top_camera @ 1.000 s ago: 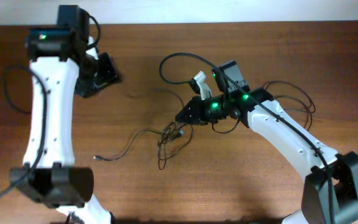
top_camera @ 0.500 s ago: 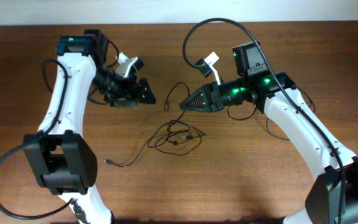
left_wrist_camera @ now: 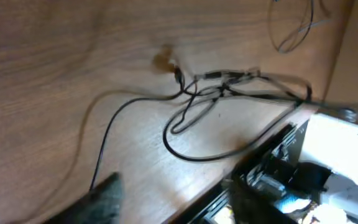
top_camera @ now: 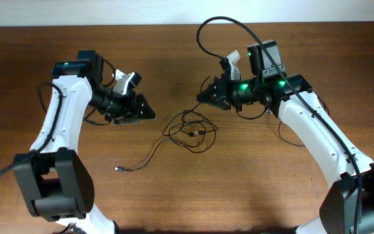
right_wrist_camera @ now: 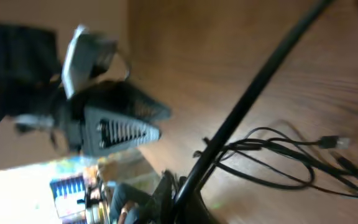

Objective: Untangle cables

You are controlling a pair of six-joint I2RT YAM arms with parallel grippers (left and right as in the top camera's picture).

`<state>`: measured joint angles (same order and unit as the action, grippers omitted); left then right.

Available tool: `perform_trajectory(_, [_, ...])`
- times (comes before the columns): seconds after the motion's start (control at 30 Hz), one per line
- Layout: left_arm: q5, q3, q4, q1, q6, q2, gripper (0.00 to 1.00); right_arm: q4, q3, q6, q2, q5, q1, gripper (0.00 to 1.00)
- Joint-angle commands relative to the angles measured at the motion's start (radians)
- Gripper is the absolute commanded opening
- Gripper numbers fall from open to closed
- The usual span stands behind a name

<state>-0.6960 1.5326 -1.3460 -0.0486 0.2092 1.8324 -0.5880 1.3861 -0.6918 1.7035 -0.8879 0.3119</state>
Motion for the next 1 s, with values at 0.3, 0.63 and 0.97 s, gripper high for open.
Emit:
perform_trajectory(0.3, [-0.033, -0.199, 0.229, 0.105, -0.458, -0.012, 0.63, 0.001, 0.020, -0.054, -0.011, 0.092, -0.005, 0.04])
perform_trajectory(0.63, [0.156, -0.210, 0.539, 0.190, -0.443, -0.012, 0.62, 0.002, 0.020, -0.054, -0.011, 0.091, -0.005, 0.04])
perform_trajectory(0.97, [0.389, -0.211, 0.683, 0.249, -0.565, -0.012, 0.65, 0.001, 0.020, -0.054, -0.011, 0.091, -0.005, 0.04])
